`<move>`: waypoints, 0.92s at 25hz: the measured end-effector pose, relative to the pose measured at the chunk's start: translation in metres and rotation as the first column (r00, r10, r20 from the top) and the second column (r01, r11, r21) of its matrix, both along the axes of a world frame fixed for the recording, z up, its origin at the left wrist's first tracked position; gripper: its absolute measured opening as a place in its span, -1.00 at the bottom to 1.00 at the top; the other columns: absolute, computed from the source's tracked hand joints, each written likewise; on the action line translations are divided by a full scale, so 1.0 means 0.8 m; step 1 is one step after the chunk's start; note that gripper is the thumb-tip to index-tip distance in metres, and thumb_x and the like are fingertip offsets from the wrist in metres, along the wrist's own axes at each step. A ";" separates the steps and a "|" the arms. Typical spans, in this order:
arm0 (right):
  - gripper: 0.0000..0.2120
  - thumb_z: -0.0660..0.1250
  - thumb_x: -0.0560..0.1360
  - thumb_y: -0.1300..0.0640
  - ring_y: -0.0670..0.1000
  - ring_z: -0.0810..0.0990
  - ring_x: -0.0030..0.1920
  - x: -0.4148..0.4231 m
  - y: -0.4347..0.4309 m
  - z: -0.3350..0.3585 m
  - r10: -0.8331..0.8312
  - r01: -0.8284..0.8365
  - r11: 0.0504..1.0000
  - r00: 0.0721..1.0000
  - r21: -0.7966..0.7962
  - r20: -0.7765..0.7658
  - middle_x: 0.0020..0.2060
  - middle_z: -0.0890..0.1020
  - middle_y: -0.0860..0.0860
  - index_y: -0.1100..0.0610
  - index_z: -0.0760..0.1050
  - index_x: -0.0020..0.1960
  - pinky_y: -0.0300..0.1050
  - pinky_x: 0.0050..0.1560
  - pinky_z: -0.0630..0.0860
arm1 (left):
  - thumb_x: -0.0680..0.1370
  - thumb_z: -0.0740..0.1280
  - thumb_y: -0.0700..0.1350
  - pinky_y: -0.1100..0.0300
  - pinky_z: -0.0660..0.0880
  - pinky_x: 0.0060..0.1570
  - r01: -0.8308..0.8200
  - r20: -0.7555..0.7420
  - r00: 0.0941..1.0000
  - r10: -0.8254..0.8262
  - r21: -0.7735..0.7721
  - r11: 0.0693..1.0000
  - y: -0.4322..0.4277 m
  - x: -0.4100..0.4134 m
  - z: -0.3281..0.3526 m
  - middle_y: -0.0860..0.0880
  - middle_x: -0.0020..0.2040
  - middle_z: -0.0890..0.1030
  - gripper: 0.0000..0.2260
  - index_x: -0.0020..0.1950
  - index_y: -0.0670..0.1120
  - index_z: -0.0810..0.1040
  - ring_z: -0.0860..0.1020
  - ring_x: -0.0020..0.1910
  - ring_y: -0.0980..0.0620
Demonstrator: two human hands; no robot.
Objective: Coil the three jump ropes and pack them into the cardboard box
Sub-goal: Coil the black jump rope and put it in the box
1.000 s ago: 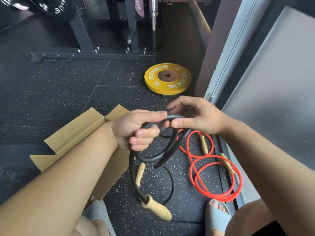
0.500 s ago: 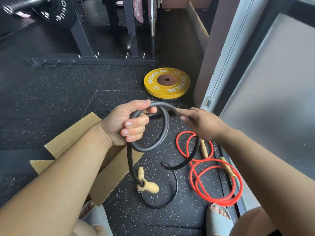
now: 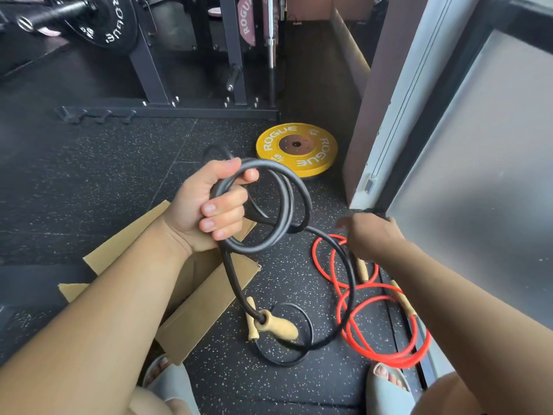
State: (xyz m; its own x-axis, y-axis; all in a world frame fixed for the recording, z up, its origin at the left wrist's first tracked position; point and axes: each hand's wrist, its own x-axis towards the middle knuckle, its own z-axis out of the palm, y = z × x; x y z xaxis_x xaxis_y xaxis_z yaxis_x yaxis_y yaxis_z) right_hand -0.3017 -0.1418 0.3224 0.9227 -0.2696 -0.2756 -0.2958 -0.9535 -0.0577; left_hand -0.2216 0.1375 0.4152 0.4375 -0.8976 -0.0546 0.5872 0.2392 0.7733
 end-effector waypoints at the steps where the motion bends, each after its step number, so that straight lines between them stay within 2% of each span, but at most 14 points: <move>1: -0.56 0.15 0.53 0.17 0.06 0.56 0.31 0.001 0.008 0.007 -0.005 -0.014 0.993 0.988 0.116 0.157 0.25 0.64 -0.08 -0.16 0.54 0.29 0.13 0.35 0.39 | 0.61 0.14 0.00 0.35 0.30 -0.70 -0.038 0.023 0.999 0.038 0.040 0.998 -0.002 -0.002 0.000 0.08 -0.65 0.35 -0.77 -0.07 -0.11 0.50 0.33 -0.75 0.17; 2: -0.58 0.10 0.53 0.12 0.03 0.59 0.28 0.004 0.015 0.014 -0.039 -0.054 0.958 0.947 0.281 0.318 0.21 0.66 -0.09 -0.14 0.54 0.28 0.12 0.35 0.44 | 0.61 0.12 -0.01 0.36 0.30 -0.69 -0.076 0.047 0.996 0.072 0.081 0.994 -0.004 -0.004 -0.001 0.09 -0.66 0.32 -0.75 -0.09 -0.10 0.51 0.31 -0.75 0.17; 3: -0.57 0.08 0.50 0.08 -0.01 0.60 0.25 0.008 0.021 0.019 -0.099 -0.124 0.871 0.904 0.475 0.417 0.17 0.67 -0.10 -0.12 0.54 0.27 0.08 0.33 0.47 | 0.61 0.11 -0.01 0.37 0.29 -0.69 -0.104 0.069 0.993 0.096 0.114 0.988 -0.005 -0.005 -0.002 0.09 -0.66 0.30 -0.74 -0.10 -0.10 0.51 0.29 -0.76 0.17; 4: -0.55 0.10 0.46 0.06 -0.06 0.60 0.24 0.010 0.027 0.024 -0.127 -0.204 0.743 0.892 0.637 0.435 0.16 0.67 -0.10 -0.10 0.53 0.30 0.04 0.34 0.47 | 0.60 0.11 -0.01 0.37 0.28 -0.69 -0.117 0.083 0.991 0.107 0.133 0.984 -0.007 -0.007 -0.003 0.10 -0.67 0.29 -0.74 -0.10 -0.10 0.51 0.28 -0.76 0.17; 5: -0.50 0.14 0.42 0.06 -0.08 0.58 0.26 0.009 0.035 0.027 -0.079 -0.275 0.637 0.906 0.720 0.416 0.18 0.65 -0.10 -0.08 0.49 0.35 -0.02 0.36 0.45 | 0.60 0.12 -0.01 0.37 0.27 -0.69 -0.118 0.087 0.991 0.106 0.141 0.983 -0.007 -0.008 -0.004 0.10 -0.67 0.28 -0.75 -0.10 -0.10 0.52 0.27 -0.76 0.17; 6: -0.44 0.19 0.39 0.06 -0.07 0.56 0.30 0.008 0.042 0.024 0.016 -0.331 0.603 0.915 0.726 0.404 0.23 0.62 -0.08 -0.07 0.44 0.40 -0.03 0.38 0.43 | 0.60 0.12 -0.01 0.37 0.27 -0.69 -0.110 0.084 0.992 0.099 0.140 0.984 -0.007 -0.008 -0.005 0.10 -0.67 0.28 -0.75 -0.10 -0.10 0.52 0.27 -0.76 0.17; 7: -0.39 0.22 0.37 0.05 -0.05 0.53 0.33 0.007 0.046 0.017 0.111 -0.368 0.636 0.914 0.679 0.391 0.26 0.59 -0.06 -0.06 0.41 0.43 0.01 0.39 0.42 | 0.60 0.12 -0.02 0.37 0.28 -0.69 -0.102 0.079 0.993 0.092 0.135 0.986 -0.007 -0.008 -0.005 0.10 -0.67 0.29 -0.74 -0.10 -0.10 0.53 0.27 -0.76 0.17; 8: -0.39 0.25 0.38 0.03 -0.01 0.52 0.34 0.009 0.047 0.006 0.186 -0.390 0.716 0.906 0.580 0.380 0.26 0.57 -0.05 -0.06 0.39 0.44 0.08 0.38 0.43 | 0.60 0.12 -0.02 0.37 0.28 -0.69 -0.098 0.077 0.993 0.088 0.130 0.987 -0.006 -0.008 -0.006 0.10 -0.67 0.29 -0.74 -0.10 -0.10 0.53 0.27 -0.76 0.17; 10: -0.55 0.30 0.47 0.06 0.07 0.55 0.25 0.017 0.040 -0.008 0.202 -0.367 0.841 0.895 0.398 0.397 0.16 0.58 0.00 -0.04 0.46 0.36 0.12 0.26 0.48 | 0.60 0.11 -0.02 0.37 0.29 -0.69 -0.098 0.080 0.993 0.089 0.124 0.987 -0.004 -0.008 -0.006 0.09 -0.67 0.29 -0.75 -0.10 -0.11 0.51 0.27 -0.76 0.17; 13: -0.81 0.32 0.55 0.23 0.10 0.58 0.04 0.025 0.030 -0.010 0.099 -0.296 0.869 0.889 0.397 0.447 -0.08 0.58 -0.01 0.04 0.58 0.11 -0.08 0.00 0.43 | 0.60 0.12 -0.02 0.36 0.28 -0.68 -0.142 0.083 0.988 0.130 0.158 0.977 -0.001 -0.005 -0.012 0.09 -0.67 0.27 -0.75 -0.10 -0.10 0.50 0.25 -0.76 0.17; 16: -0.78 0.27 0.57 0.29 0.05 0.53 -0.08 0.024 0.024 -0.011 0.036 -0.239 0.893 0.882 0.381 0.470 -0.12 0.52 -0.03 0.05 0.61 0.06 -0.19 -0.09 0.28 | 0.61 0.14 -0.01 0.34 0.25 -0.66 -0.250 0.136 0.965 0.223 0.240 0.938 0.002 0.003 -0.028 0.09 -0.65 0.25 -0.77 -0.11 -0.08 0.50 0.23 -0.75 0.14; 18: -0.74 0.24 0.58 0.29 0.01 0.54 -0.14 0.021 0.021 -0.011 -0.035 -0.169 0.899 0.892 0.403 0.452 -0.09 0.53 -0.04 0.00 0.61 0.07 -0.22 -0.11 0.31 | 0.63 0.16 -0.04 0.31 0.26 -0.62 -0.377 0.252 0.918 0.307 0.309 0.873 0.004 0.008 -0.042 0.07 -0.63 0.24 -0.80 -0.09 -0.10 0.48 0.22 -0.73 0.11; 20: -0.72 0.23 0.59 0.27 0.02 0.60 -0.15 0.019 0.014 -0.010 -0.103 -0.107 0.901 0.888 0.421 0.448 -0.05 0.59 -0.03 0.03 0.63 0.14 -0.20 -0.12 0.36 | 0.65 0.18 -0.08 0.26 0.27 -0.58 -0.521 0.404 0.838 0.368 0.388 0.761 0.006 0.012 -0.060 0.03 -0.61 0.26 -0.81 -0.09 -0.14 0.47 0.22 -0.69 0.07; 23: -0.71 0.22 0.61 0.26 0.06 0.69 -0.19 0.014 0.002 -0.004 -0.227 -0.028 0.879 0.853 0.477 0.469 -0.03 0.66 0.03 0.11 0.61 0.24 -0.14 -0.13 0.49 | 0.64 0.25 -0.05 0.10 0.40 -0.51 -0.686 0.650 0.693 0.312 0.459 0.564 0.017 0.019 -0.093 -0.03 -0.58 0.36 -0.74 -0.17 -0.18 0.44 0.31 -0.62 -0.03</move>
State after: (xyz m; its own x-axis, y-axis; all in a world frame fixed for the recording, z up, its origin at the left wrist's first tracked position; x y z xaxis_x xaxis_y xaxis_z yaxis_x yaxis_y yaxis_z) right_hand -0.2907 -0.1402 0.3190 0.9384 -0.3307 0.0998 -0.1954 -0.7464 -0.6361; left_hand -0.2066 0.1507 0.3404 0.9308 -0.3284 -0.1608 0.0696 -0.2726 0.9596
